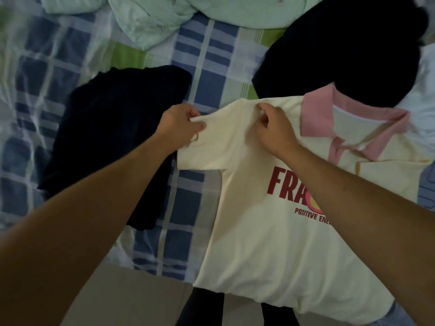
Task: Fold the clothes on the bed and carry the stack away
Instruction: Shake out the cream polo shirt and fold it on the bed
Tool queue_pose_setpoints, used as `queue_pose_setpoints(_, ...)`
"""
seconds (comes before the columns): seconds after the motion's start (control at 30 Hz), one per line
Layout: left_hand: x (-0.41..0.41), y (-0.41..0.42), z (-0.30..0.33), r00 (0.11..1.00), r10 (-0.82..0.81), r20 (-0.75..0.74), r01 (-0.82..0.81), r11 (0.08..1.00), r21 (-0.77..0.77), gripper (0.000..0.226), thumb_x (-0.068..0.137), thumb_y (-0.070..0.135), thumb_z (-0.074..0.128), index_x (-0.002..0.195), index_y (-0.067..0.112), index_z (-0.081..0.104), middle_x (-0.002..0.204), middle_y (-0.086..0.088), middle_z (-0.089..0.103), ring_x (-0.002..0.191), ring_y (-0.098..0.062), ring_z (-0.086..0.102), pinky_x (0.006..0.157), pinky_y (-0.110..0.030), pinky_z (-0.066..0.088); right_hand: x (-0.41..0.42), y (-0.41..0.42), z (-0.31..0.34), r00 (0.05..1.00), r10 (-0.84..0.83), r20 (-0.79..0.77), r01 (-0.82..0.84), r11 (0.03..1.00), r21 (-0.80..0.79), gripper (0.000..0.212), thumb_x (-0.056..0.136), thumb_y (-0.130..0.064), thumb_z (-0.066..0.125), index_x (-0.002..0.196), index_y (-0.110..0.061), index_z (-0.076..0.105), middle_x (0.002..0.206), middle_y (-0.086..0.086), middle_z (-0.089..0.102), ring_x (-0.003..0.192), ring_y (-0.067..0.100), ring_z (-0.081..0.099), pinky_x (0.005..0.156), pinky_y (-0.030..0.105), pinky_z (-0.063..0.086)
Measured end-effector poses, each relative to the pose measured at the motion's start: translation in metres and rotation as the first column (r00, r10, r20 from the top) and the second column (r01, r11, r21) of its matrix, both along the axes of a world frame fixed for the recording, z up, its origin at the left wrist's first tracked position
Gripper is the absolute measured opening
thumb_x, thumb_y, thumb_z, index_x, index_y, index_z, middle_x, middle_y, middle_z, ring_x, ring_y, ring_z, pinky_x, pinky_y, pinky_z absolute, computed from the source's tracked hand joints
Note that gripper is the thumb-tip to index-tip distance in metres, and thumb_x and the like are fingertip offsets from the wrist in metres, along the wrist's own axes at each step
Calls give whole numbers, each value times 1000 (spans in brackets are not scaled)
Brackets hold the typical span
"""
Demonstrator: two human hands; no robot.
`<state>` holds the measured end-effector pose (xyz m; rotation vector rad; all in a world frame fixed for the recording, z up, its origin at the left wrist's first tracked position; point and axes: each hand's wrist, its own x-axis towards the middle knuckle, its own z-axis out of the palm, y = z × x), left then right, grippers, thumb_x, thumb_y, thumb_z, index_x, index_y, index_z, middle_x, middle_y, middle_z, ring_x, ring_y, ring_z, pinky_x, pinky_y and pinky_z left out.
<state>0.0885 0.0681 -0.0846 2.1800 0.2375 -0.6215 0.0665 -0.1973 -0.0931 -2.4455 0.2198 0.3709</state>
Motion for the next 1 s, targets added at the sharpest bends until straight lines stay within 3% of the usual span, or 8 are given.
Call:
queue_pose_setpoints(0.13, 4, -1, -3, 950, 282, 132, -281, 959, -22, 21, 95, 43, 64, 101, 23, 60, 87, 11, 60, 77, -6, 58, 62, -23, 46, -16, 13, -5, 998, 22, 50, -30, 985, 171, 39, 99, -10, 54, 137, -15, 61, 125, 5, 69, 109, 16, 65, 98, 24, 49)
queue_pose_setpoints(0.23, 5, -4, -2, 991, 128, 28, -129, 991, 40, 52, 80, 62, 74, 112, 23, 59, 101, 10, 62, 88, -9, 60, 69, -27, 48, -16, 21, -13, 979, -165, -116, 195, 920, 340, 41, 98, -3, 48, 135, -15, 61, 107, 7, 73, 89, 21, 73, 88, 36, 61)
queue_pose_setpoints(0.33, 6, -3, -2, 997, -55, -54, 66, 973, 221, 54, 83, 43, 79, 126, 13, 66, 115, -2, 68, 105, -23, 65, 84, -34, 52, -6, 22, -10, 907, -303, -293, 411, 792, 451, 41, 97, -3, 44, 131, -17, 63, 91, 8, 76, 77, 20, 76, 76, 36, 64)
queue_pose_setpoints(0.43, 3, -7, 12, 985, 156, -78, -158, 987, -20, 38, 95, 28, 67, 131, 15, 65, 117, -2, 69, 106, -23, 66, 93, -41, 56, 0, 15, 2, 829, -302, -470, 537, 665, 519, 31, 102, -26, 48, 128, -22, 65, 91, 7, 80, 85, 29, 78, 74, 39, 64)
queue_pose_setpoints(0.6, -28, -79, 52, 980, 199, -22, -198, 948, -250, 23, 99, 27, 61, 122, 25, 59, 98, 4, 70, 77, -13, 72, 52, -27, 56, 7, -19, 11, 762, -91, -641, 579, 537, 614, 70, 96, -73, 40, 137, -19, 58, 109, 13, 77, 99, 38, 75, 90, 50, 57)
queue_pose_setpoints(0.77, -93, -165, 43, 987, -161, -30, 151, 966, -211, 30, 98, 37, 63, 125, 36, 51, 90, 14, 66, 67, -4, 70, 53, -19, 57, -6, -57, 16, 704, -42, -709, 686, 301, 663, 68, 85, -73, 60, 114, -15, 79, 118, 10, 74, 111, 33, 71, 89, 44, 58)
queue_pose_setpoints(0.9, -122, -168, 16, 971, -188, 149, 178, 981, 78, 33, 93, 31, 65, 126, 31, 58, 117, 10, 62, 105, -10, 61, 85, -30, 56, -19, -78, 14, 768, -128, -627, 568, 586, 577, 62, 82, -68, 68, 122, -20, 72, 115, 9, 77, 105, 32, 74, 86, 51, 60)
queue_pose_setpoints(1.0, -136, -151, -5, 900, -300, 316, 184, 920, 347, 40, 89, 27, 68, 127, 30, 55, 134, 6, 54, 129, -16, 48, 111, -39, 45, -23, -79, 10, 881, -195, -431, 403, 786, 468, 25, 92, -35, 72, 110, -17, 72, 96, 3, 80, 89, 27, 78, 75, 45, 65)
